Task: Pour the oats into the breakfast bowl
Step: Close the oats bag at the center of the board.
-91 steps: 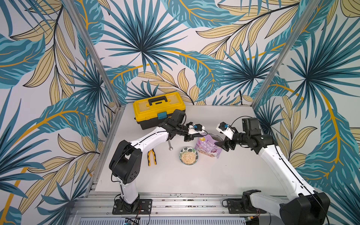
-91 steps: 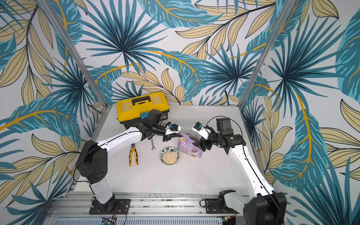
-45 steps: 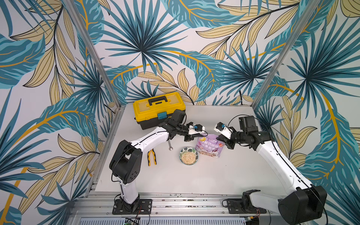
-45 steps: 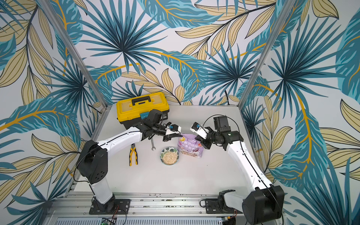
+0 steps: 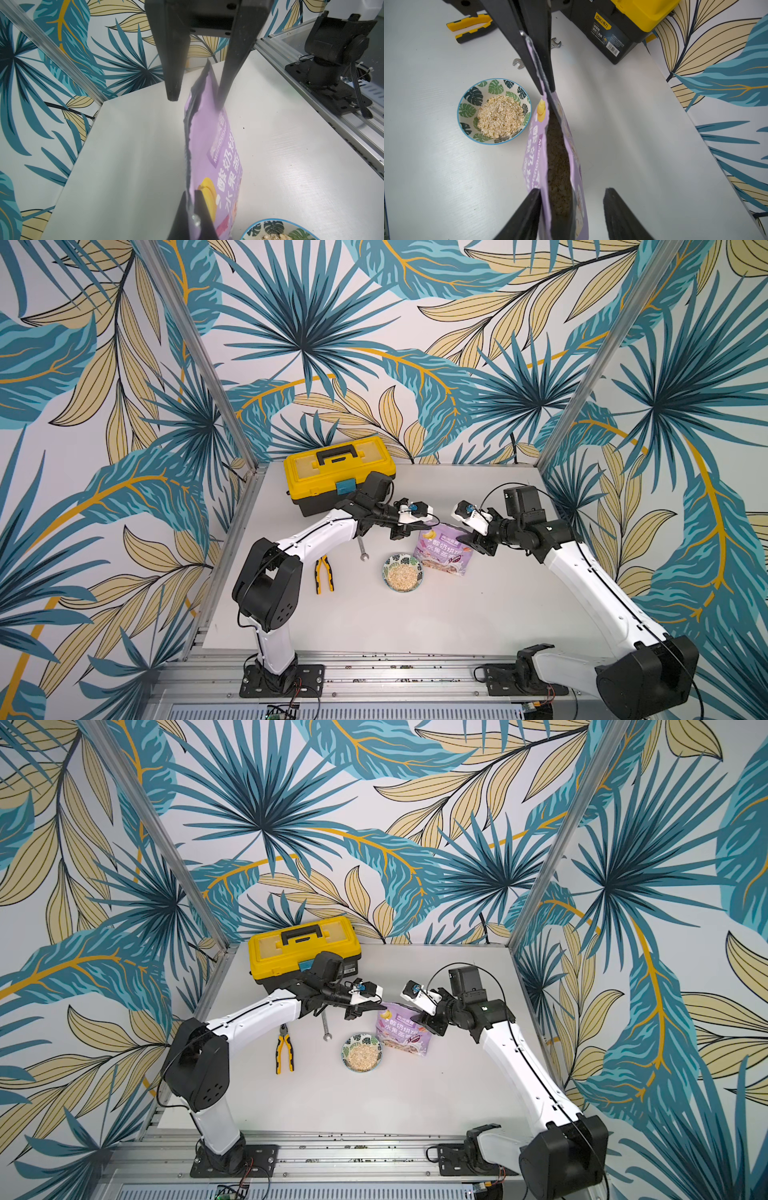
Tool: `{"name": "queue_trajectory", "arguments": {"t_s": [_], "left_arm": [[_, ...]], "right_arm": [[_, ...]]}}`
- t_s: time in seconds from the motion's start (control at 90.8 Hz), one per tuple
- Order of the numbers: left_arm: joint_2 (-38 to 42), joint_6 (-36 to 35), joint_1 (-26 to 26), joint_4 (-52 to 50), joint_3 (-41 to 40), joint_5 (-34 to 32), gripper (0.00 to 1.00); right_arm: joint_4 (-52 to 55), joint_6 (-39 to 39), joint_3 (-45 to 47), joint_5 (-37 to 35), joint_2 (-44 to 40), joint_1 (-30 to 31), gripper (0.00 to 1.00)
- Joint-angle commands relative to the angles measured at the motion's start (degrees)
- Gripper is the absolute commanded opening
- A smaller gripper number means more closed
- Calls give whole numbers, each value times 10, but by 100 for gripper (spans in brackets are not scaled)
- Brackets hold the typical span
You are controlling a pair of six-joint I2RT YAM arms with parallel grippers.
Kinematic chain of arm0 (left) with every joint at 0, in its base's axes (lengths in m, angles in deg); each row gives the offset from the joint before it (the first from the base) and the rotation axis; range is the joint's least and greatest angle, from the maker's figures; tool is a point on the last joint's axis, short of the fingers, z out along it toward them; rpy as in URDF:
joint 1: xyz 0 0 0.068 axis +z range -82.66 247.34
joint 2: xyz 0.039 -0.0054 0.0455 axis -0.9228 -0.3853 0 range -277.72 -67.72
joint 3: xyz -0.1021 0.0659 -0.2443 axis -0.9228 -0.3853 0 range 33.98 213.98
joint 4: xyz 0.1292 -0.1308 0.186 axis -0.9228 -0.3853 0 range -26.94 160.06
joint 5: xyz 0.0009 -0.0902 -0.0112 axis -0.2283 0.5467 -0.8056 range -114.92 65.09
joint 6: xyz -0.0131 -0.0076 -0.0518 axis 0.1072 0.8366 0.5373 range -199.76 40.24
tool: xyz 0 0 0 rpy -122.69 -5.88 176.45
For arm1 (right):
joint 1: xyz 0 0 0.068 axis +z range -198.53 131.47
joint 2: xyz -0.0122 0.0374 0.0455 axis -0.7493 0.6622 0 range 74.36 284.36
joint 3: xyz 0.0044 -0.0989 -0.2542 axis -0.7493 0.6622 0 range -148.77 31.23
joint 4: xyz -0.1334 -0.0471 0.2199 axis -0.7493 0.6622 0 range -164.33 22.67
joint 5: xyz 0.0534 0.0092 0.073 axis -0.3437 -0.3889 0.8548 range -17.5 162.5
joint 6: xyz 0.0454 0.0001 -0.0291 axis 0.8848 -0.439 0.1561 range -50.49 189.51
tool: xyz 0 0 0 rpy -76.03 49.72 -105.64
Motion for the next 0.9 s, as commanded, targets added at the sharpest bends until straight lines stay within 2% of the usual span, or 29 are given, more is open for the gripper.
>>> {"name": "queue_trajectory", "arguments": {"t_s": [0.0, 0.088, 0.132, 0.209, 0.253, 0.352, 0.407, 0.462, 0.507, 0.628, 0.771, 0.859, 0.87, 0.892], "left_arm": [[16, 6, 0, 56, 8, 51, 0], [15, 7, -1, 62, 8, 53, 0], [14, 8, -1, 63, 8, 53, 0], [12, 8, -1, 64, 8, 53, 0], [12, 7, -1, 65, 8, 53, 0], [10, 8, -1, 67, 9, 53, 0], [10, 8, -1, 67, 9, 52, 0], [10, 9, -1, 67, 9, 53, 0], [10, 9, 0, 68, 9, 53, 0], [7, 10, -1, 68, 10, 53, 0], [7, 13, -2, 68, 10, 53, 0], [8, 14, -3, 68, 7, 50, 0], [8, 14, -3, 67, 8, 50, 0], [8, 15, -2, 67, 7, 50, 0]], "right_arm": [[-3, -4, -11, -8, 24, 12, 53], [-6, -5, -9, 2, 35, 17, 48], [-6, -5, -11, 9, 39, 17, 37], [-2, -5, -17, 11, 43, 17, 10], [-3, -5, -17, 7, 42, 17, 0], [-9, -3, -14, -4, 39, 17, 1], [-12, 3, -20, 6, 41, 17, 27], [-10, 6, -26, 25, 44, 17, 38], [-11, 10, -31, 31, 47, 18, 40], [-23, 13, -30, 41, 52, 24, 37], [-23, 13, -30, 41, 63, 25, 0], [-25, 12, -23, 20, 59, 25, 0], [-27, 11, -22, 18, 58, 25, 1], [-28, 10, -20, 15, 55, 25, 9]]}}
